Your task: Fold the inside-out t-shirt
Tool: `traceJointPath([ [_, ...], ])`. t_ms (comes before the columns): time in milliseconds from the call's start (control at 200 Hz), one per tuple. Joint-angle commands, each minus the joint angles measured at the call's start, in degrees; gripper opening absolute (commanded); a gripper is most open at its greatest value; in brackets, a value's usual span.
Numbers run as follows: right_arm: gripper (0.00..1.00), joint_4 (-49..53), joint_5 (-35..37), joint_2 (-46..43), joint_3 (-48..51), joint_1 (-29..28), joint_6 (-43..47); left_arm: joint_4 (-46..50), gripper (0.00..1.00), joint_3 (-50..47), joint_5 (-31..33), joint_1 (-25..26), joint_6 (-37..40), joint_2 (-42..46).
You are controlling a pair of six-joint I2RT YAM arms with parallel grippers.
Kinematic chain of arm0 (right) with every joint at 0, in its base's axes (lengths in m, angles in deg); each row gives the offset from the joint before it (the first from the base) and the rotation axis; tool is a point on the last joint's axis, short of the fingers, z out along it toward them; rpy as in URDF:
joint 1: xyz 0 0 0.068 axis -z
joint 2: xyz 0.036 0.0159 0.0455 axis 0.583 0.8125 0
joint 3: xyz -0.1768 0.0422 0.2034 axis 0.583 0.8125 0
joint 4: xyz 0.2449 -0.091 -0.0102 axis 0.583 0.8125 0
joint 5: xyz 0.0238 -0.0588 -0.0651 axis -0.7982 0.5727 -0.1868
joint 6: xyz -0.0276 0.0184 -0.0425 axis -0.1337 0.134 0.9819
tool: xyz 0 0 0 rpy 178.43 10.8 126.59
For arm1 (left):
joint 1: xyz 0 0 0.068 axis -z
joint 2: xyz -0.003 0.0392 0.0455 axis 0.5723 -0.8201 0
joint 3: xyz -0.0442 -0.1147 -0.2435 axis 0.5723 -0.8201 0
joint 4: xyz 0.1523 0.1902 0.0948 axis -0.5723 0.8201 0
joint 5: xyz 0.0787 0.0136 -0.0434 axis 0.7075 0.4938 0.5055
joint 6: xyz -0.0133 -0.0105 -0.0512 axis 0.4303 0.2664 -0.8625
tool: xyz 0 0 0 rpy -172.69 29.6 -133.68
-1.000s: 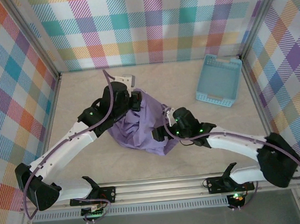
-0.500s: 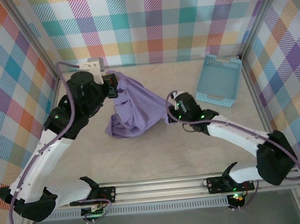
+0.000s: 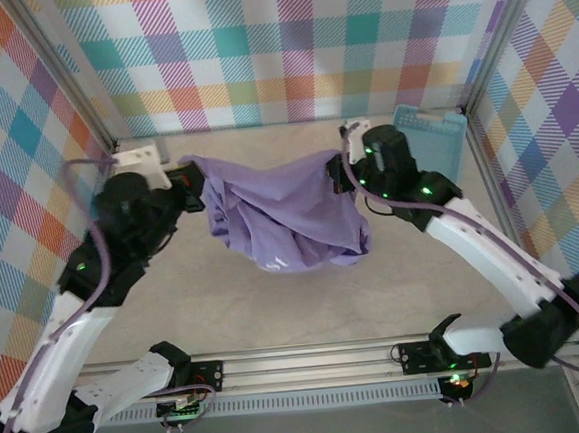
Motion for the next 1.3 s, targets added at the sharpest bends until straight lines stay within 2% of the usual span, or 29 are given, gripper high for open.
traceJointPath([
  [0, 0.0, 4.7, 0.5, 10.0, -3.2, 1.3, 0.2, 3.5, 0.0, -9.0, 6.3, -2.2, -5.8, -5.4],
  [70, 0.0, 7.6, 1.7, 17.3, -7.3, 1.6, 0.2, 2.1, 0.0, -14.6, 3.6, -5.4, -8.2, -8.7],
  [100, 0.04, 9.1, 2.7, 20.7, -9.2, 1.6, 0.2, 1.9, 0.0, -16.3, 2.6, -7.0, -9.6, -10.5],
  [140, 0.17, 11.5, 4.4, 24.2, -11.9, 1.6, -0.1, 1.6, 0.07, -18.3, 0.5, -9.3, -11.4, -13.0],
  [175, 0.28, 13.2, 5.9, 25.9, -13.7, 1.6, -0.7, 1.5, 0.17, -19.6, -1.7, -11.4, -12.3, -15.3],
  [205, 0.35, 13.8, 6.7, 26.8, -14.2, 1.5, -0.8, 1.4, 0.29, -20.2, -3.4, -13.1, -13.0, -17.1],
  [245, 0.45, 13.4, 6.8, 26.2, -13.7, 1.4, -0.8, 1.5, 0.45, -20.5, -6.0, -15.0, -13.2, -19.0],
  [315, 0.62, 11.5, 6.5, 22.7, -10.2, 0.8, -0.1, 2.1, 0.62, -20.7, -7.0, -15.9, -12.7, -20.1],
  [400, 0.69, 10.1, 4.4, 17.5, -5.2, -0.8, 0.5, -0.1, 0.78, -23.2, -8.7, -15.7, -11.6, -17.7],
  [490, 0.71, 7.1, -1.2, 12.7, 0.7, -3.0, -0.1, -4.9, 0.85, -26.8, -14.2, -14.6, -9.7, -15.7],
  [670, 0.75, 3.1, -6.7, 12.1, 8.7, -5.4, -2.7, -9.3, 0.84, -28.9, -17.5, -12.5, -9.4, -19.8],
  [815, 0.77, 0.9, -5.7, 15.0, 11.9, -5.5, -3.4, -12.6, 0.81, -27.9, -16.0, -12.6, -8.9, -24.9],
  [925, 0.78, -0.6, -5.4, 16.8, 13.1, -5.6, -4.1, -14.2, 0.75, -25.5, -15.0, -13.1, -8.3, -29.1],
  [1130, 0.76, -2.4, -6.4, 21.4, 13.0, -5.6, -4.7, -17.8, 0.53, -21.5, -16.3, -13.5, -7.9, -33.8],
  [1195, 0.71, -1.6, -4.8, 22.7, 12.1, -5.6, -4.6, -17.9, 0.43, -20.7, -16.4, -13.6, -7.8, -34.6],
  [1295, 0.58, -0.3, -2.1, 24.0, 10.7, -5.6, -4.4, -17.4, 0.27, -19.7, -16.1, -13.7, -7.4, -35.1],
])
